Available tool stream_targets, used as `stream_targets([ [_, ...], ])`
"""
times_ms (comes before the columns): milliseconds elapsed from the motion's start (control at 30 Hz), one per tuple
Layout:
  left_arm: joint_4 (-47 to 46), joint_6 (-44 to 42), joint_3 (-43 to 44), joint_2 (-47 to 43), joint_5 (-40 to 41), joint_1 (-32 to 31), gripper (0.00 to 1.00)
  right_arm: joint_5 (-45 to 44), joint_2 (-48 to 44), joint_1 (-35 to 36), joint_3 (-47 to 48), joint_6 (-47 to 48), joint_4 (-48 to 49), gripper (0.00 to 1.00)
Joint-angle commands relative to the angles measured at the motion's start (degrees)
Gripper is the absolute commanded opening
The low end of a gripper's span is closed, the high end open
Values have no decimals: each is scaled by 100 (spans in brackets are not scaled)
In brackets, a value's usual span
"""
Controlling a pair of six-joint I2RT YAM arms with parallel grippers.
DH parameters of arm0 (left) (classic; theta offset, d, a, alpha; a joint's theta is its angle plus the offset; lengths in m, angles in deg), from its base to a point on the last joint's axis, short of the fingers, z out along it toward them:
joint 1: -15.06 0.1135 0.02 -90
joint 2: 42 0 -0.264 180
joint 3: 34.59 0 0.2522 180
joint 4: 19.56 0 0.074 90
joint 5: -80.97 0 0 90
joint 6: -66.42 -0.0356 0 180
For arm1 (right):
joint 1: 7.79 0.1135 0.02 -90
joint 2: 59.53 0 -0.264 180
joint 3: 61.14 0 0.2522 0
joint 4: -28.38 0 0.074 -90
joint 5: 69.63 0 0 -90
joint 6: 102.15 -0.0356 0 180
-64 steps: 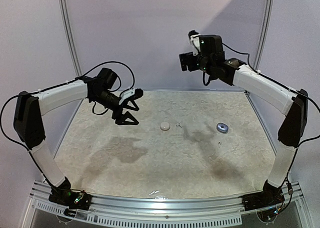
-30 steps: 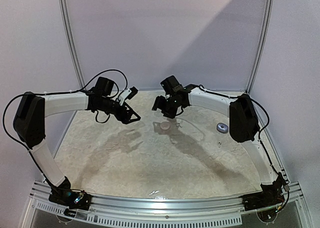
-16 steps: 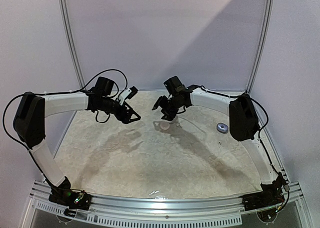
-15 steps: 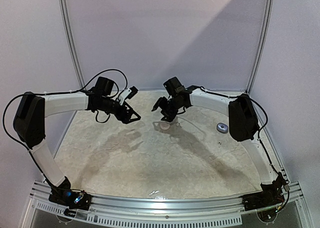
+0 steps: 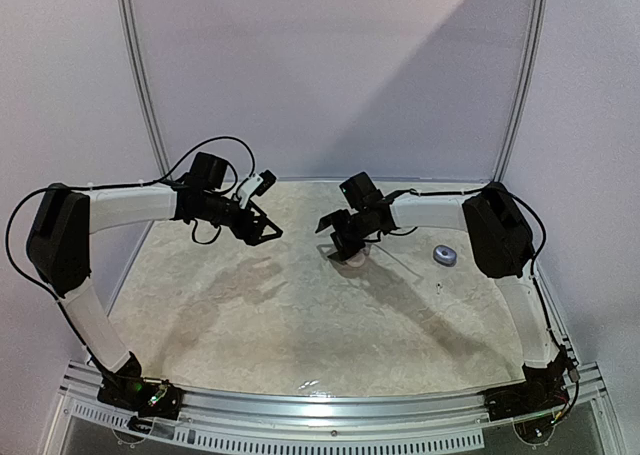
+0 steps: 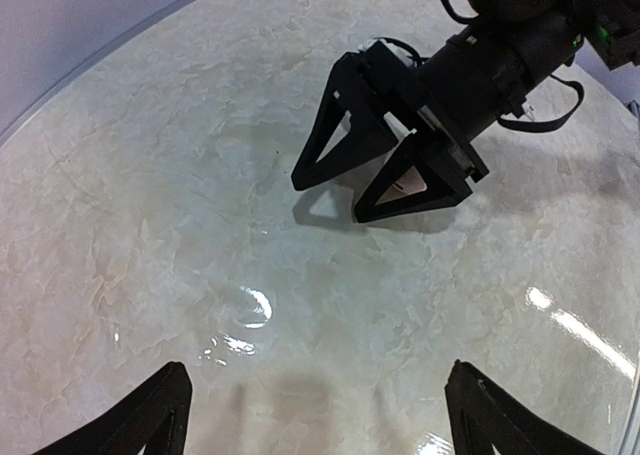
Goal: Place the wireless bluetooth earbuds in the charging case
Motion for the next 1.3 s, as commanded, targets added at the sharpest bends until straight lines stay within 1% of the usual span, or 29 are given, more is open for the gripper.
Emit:
stream_targets([
  [0, -99, -77, -70, -56, -54, 51, 90, 36, -182, -19, -489, -432, 147, 70],
  [133, -126, -77, -63, -18, -78, 49, 90, -93, -447, -17, -338, 77, -27, 68],
  [200, -139, -69, -62, -15, -87, 47, 90, -110, -567, -12, 131, 871, -262, 67],
  [233, -146, -70, -54, 0, -81, 50, 91, -66, -580, -7, 425, 1236, -498, 67],
  [267, -142, -68, -53, 1, -81, 54, 90, -32, -583, 15, 734, 1840, -726, 67],
  [300, -137, -70, -46, -2, -81, 54, 90, -35, -592, 28, 966, 2251, -1017, 67],
  [333, -134, -70, -45, -4, -81, 49, 90, -131, -626, 45, 1109, 2523, -1303, 67],
  [400, -135, -74, -53, -12, -65, 51, 90, -437, -813, 71, 1098, 3085, -1753, 68],
  [500, -143, -77, -69, -14, -54, 47, 90, -1022, -1091, 65, 841, 3869, -2366, 75],
  [533, -141, -78, -71, -21, -53, 51, 90, -1255, -1102, 62, 910, 4165, -2715, 82],
  [567, -137, -86, -78, -21, -54, 57, 90, -1474, -1063, 60, 1051, 4386, -3092, 86],
  [600, -127, -100, -84, -9, -54, 63, 90, -1888, -937, 61, 1230, 4804, -3450, 89],
  [700, -114, -120, -104, 18, -61, 61, 90, -2324, -533, 91, 1857, 5619, -4256, 98],
  [767, -121, -121, -106, 44, -63, 64, 90, -2444, -112, 127, 2250, 5940, -4600, 99],
  [833, -131, -118, -110, 43, -63, 47, 90, -2457, 185, 144, 2442, 6115, -4679, 99],
  [1000, -118, -147, -140, 11, -15, 47, 90, -2368, 420, 188, 2252, 6012, -4433, 99],
  [1133, -101, -177, -159, 27, -1, 47, 90, -2242, 591, 244, 2257, 6009, -4422, 99],
  [1267, -108, -192, -146, 47, -10, 47, 90, -2211, 590, 253, 2205, 6011, -4354, 99],
])
